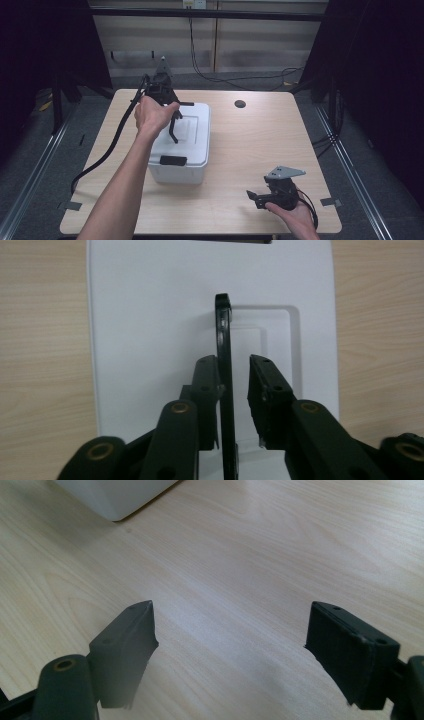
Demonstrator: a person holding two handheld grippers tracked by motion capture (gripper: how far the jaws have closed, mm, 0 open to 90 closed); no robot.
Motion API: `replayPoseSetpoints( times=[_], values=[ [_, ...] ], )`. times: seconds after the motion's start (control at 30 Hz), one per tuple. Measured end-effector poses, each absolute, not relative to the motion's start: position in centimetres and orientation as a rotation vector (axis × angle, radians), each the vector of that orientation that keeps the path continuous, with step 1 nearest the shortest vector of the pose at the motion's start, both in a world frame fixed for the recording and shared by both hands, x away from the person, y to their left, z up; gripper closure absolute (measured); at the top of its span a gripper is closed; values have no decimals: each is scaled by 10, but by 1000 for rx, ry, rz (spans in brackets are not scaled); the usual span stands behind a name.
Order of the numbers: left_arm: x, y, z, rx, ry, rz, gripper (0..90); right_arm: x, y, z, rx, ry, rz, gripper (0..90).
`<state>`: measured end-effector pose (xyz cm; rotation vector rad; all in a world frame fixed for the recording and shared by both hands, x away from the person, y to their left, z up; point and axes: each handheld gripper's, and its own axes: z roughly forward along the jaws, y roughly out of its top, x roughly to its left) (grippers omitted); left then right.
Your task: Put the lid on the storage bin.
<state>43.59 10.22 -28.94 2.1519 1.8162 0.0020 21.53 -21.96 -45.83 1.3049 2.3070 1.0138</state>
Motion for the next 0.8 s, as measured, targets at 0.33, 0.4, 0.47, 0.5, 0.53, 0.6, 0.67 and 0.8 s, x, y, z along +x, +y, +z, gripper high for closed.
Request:
replayPoseSetpoints(
  times=[0.33,0.4,0.47,0.5,0.53,0.6,0.67,0.8],
  values=[
    [430,117,-277,2233,1625,36,388,216,-219,-459,1299,2307,1013,191],
    [428,133,-278,2208,1587,26,350,215,-219,-459,1302,2308,1011,191],
    [428,140,-281,2200,1568,2,334,215,-219,-458,1314,2308,1008,191],
    [428,147,-283,2189,1561,-14,322,215,-219,-459,1312,2308,1005,191],
    [428,163,-290,2159,1558,-22,311,215,-219,-459,1312,2308,1005,191],
    [428,171,-292,2145,1557,-33,299,215,-219,-459,1312,2309,1005,191],
    [426,186,-297,2121,1543,-36,272,215,-219,-459,1314,2310,1003,191],
    [420,221,-307,2067,1465,-57,186,216,-219,-459,1311,2305,1004,191]
  ],
)
